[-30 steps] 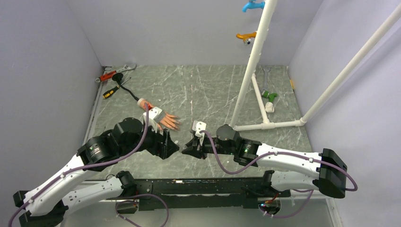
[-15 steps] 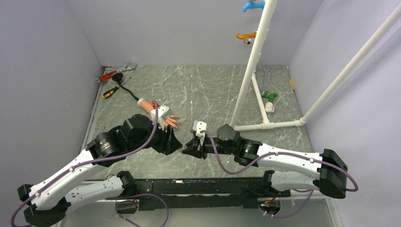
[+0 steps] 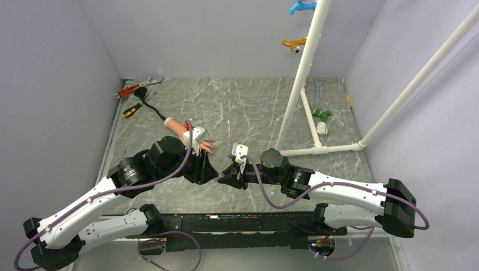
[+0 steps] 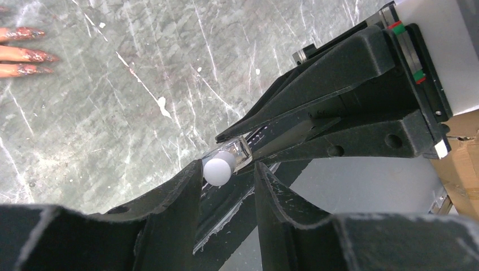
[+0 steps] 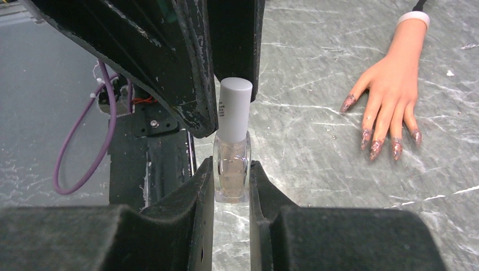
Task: Paint the nails
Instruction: Screw the nail polish bottle.
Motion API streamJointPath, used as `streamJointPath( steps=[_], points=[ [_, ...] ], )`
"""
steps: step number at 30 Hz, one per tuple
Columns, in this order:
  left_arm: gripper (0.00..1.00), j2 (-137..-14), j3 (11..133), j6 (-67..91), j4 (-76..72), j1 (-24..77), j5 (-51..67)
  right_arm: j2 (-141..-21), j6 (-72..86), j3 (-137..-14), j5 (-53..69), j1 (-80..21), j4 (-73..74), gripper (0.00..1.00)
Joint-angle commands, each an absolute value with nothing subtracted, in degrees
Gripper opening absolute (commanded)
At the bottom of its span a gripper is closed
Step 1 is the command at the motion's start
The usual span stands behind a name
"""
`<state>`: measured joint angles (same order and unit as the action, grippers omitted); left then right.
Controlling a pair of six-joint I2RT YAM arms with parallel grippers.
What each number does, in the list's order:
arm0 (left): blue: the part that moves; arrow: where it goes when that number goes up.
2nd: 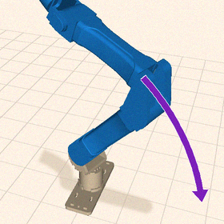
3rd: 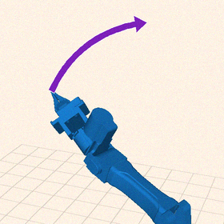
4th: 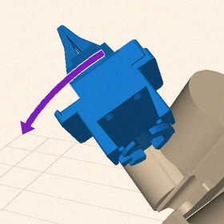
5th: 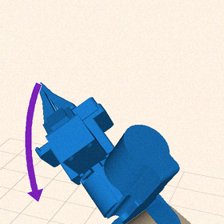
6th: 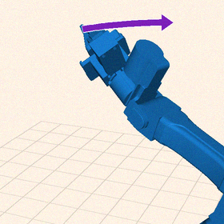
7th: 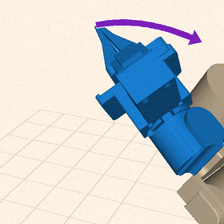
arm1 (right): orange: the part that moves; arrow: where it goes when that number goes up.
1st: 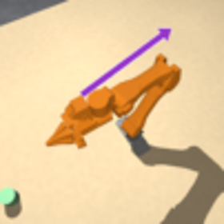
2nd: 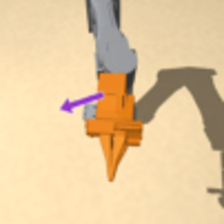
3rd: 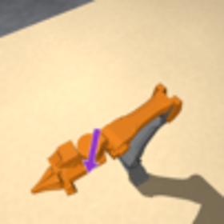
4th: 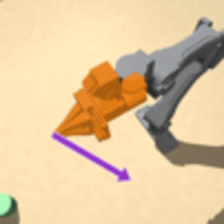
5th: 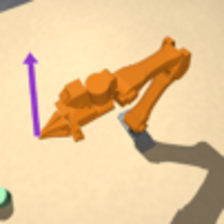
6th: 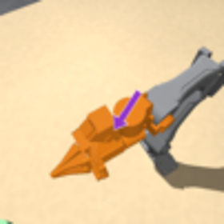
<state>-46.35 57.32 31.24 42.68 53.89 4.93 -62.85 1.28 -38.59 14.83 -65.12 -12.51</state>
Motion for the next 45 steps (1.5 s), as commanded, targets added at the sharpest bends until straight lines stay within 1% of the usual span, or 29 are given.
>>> streamJointPath(
  steps=[1, 12, 15, 20, 27, 30, 33, 39, 45],
  points=[
    [0.42, -46.10, 56.42, 32.91, 40.98, 54.08, 6.91, -61.01, 1.06, -39.99, 14.38, -65.17, -15.56, 0.00],
    [0.32, -47.37, 56.12, 32.70, 40.15, 54.14, 8.62, -60.45, 1.05, -39.73, 14.30, -65.12, -15.39, 0.00],
    [0.27, -47.29, 55.68, 32.55, 39.63, 54.14, 8.95, -60.41, 1.05, -39.73, 14.40, -65.12, -15.34, 0.00],
    [0.16, -47.11, 55.22, 31.59, 38.84, 54.15, 9.65, -60.19, 1.07, -39.75, 14.95, -65.09, -15.29, 0.00],
    [0.10, -46.48, 54.17, 25.12, 36.85, 54.19, 14.86, -59.77, 1.27, -40.08, 17.86, -65.18, -14.77, 0.00],
    [0.04, -46.11, 53.99, 19.68, 36.31, 54.19, 19.98, -59.44, 1.42, -39.80, 20.13, -65.13, -15.28, 0.00],
    [0.06, -45.38, 53.56, 14.19, 36.01, 54.14, 23.89, -59.25, 1.56, -39.55, 22.40, -65.08, -15.99, 0.00],
    [0.06, -43.35, 53.04, 8.10, 35.65, 54.14, 26.60, -59.50, 1.67, -39.56, 26.06, -65.06, -16.75, 0.00],
    [0.13, -41.37, 52.07, 6.17, 34.49, 54.14, 28.05, -59.83, 1.61, -39.73, 27.64, -65.07, -16.88, 0.00]
  ],
)
